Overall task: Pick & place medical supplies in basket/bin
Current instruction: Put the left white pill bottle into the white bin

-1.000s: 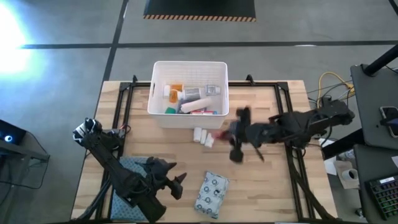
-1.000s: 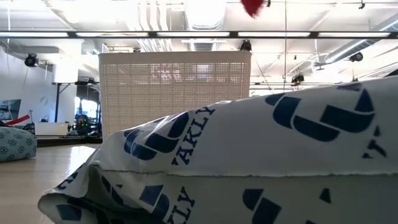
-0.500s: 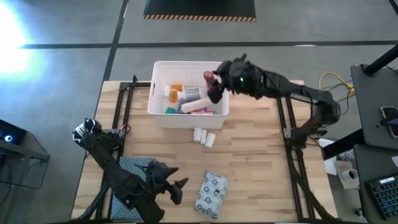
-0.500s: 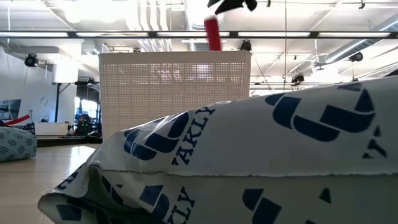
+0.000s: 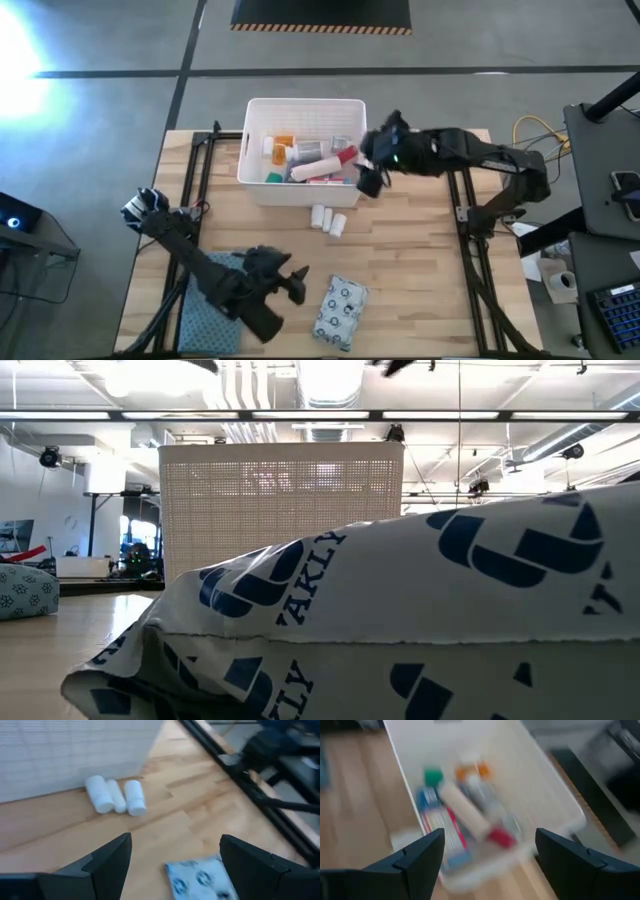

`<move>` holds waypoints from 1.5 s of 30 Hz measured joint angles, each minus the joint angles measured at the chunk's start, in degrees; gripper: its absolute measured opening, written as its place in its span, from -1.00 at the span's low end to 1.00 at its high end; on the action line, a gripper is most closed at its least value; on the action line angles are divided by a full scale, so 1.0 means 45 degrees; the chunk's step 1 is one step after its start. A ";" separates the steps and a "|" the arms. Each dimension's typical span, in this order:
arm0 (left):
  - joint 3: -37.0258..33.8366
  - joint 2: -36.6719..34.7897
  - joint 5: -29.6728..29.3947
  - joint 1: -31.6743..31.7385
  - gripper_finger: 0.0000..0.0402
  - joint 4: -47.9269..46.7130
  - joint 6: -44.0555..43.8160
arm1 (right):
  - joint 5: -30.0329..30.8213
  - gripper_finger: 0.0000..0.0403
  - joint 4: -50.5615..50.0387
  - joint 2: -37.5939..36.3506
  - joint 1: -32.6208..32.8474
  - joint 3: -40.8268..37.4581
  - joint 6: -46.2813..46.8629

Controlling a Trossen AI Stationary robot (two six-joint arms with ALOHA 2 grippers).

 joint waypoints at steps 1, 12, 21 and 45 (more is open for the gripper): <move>-0.0100 0.0000 0.0086 0.0253 0.40 0.0016 0.0020 | 0.0371 0.49 -0.0857 -0.0076 0.0242 -0.0009 0.0455; -0.1120 0.0005 0.2429 0.3184 0.40 0.0731 0.2089 | -0.0420 0.48 -0.5477 -0.0842 0.1565 -0.1909 0.7704; -0.3300 0.0005 0.3259 0.4812 0.40 0.3307 0.2101 | -0.0882 0.48 -0.5545 -0.2253 0.2244 -0.5392 1.0889; -0.6732 0.0014 0.4753 0.7114 0.40 0.9615 0.3934 | -0.2012 0.44 -0.3148 -0.3381 0.2630 -0.8606 1.2724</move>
